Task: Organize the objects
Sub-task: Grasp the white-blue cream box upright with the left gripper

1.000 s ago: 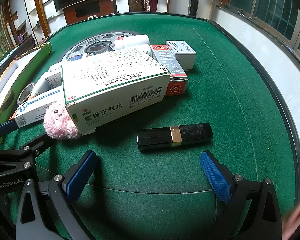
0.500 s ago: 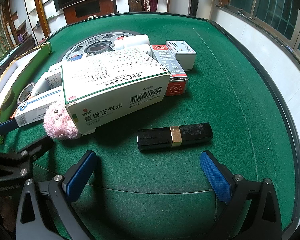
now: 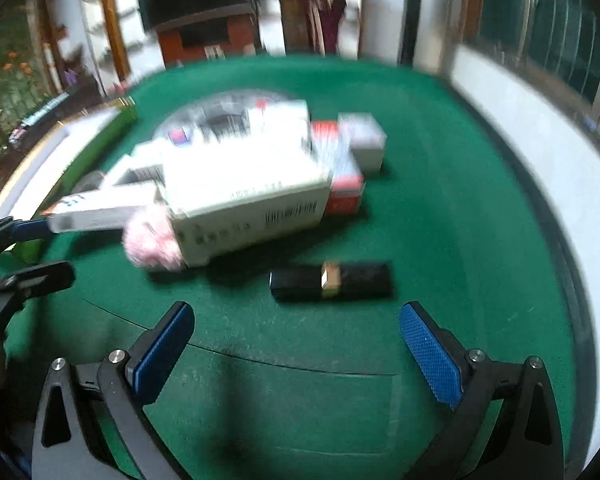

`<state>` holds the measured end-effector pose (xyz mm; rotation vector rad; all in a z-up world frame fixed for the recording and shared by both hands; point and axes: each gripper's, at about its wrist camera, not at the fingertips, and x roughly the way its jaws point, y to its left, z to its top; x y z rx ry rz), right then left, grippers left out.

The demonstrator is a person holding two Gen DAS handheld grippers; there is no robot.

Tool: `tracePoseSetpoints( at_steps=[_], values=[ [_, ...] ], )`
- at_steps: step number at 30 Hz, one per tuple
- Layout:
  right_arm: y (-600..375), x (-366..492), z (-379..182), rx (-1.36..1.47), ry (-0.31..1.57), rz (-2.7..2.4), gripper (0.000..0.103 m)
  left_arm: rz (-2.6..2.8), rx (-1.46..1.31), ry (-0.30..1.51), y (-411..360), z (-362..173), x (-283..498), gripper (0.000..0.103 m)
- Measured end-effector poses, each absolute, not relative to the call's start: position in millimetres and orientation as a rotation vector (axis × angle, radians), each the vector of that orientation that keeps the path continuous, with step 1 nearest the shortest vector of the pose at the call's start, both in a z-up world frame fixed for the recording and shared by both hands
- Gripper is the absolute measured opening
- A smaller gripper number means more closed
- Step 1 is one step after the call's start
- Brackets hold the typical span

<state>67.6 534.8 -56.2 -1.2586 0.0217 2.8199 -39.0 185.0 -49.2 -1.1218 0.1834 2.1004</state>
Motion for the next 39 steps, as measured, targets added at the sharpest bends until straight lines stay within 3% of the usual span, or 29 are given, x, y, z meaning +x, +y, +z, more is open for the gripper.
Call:
tracePoseSetpoints(
  at_steps=[7,12,15,18,23,27,34,35,37,39],
  values=[
    [540.7,72.2,-40.6,-1.16,-0.005,2.889,0.103,1.893,-0.976,0.213,183.1,-32.5,-15.6,0.099],
    [554.4,58.3,-42.5,-1.107,0.085,2.924,0.103,1.744,-0.907,0.21,184.0,-23.1,-4.3,0.099],
    [567.2,54.3,-50.5,-1.119,0.165,2.916,0.103,1.586,-0.918,0.312,190.3,-29.4,12.6,0.099],
    [572.4,53.2,-52.0,-1.118,0.176,2.905,0.103,1.598,-0.895,0.409,189.4,-29.8,27.8,0.099],
    [572.8,54.1,-52.7,-1.121,0.173,2.916,0.103,1.537,-0.879,0.321,163.5,-14.0,29.2,0.099],
    [569.2,55.0,-53.0,-1.129,0.164,2.92,0.103,1.618,-0.902,0.414,161.3,-12.3,38.0,0.099],
    [566.7,57.7,-50.6,-1.106,0.157,2.935,0.103,1.793,-1.021,0.463,192.6,-20.7,-9.2,0.098],
    [567.4,58.0,-50.5,-1.099,0.158,2.931,0.103,1.823,-1.059,0.47,197.6,-27.9,-21.3,0.097],
    [570.1,58.0,-50.7,-1.095,0.179,2.93,0.103,1.871,-1.158,0.48,204.9,-42.3,-40.9,0.074],
    [573.6,57.7,-51.0,-1.094,0.207,2.925,0.103,1.867,-1.247,0.492,213.4,-56.9,-54.0,0.061]
  ],
)
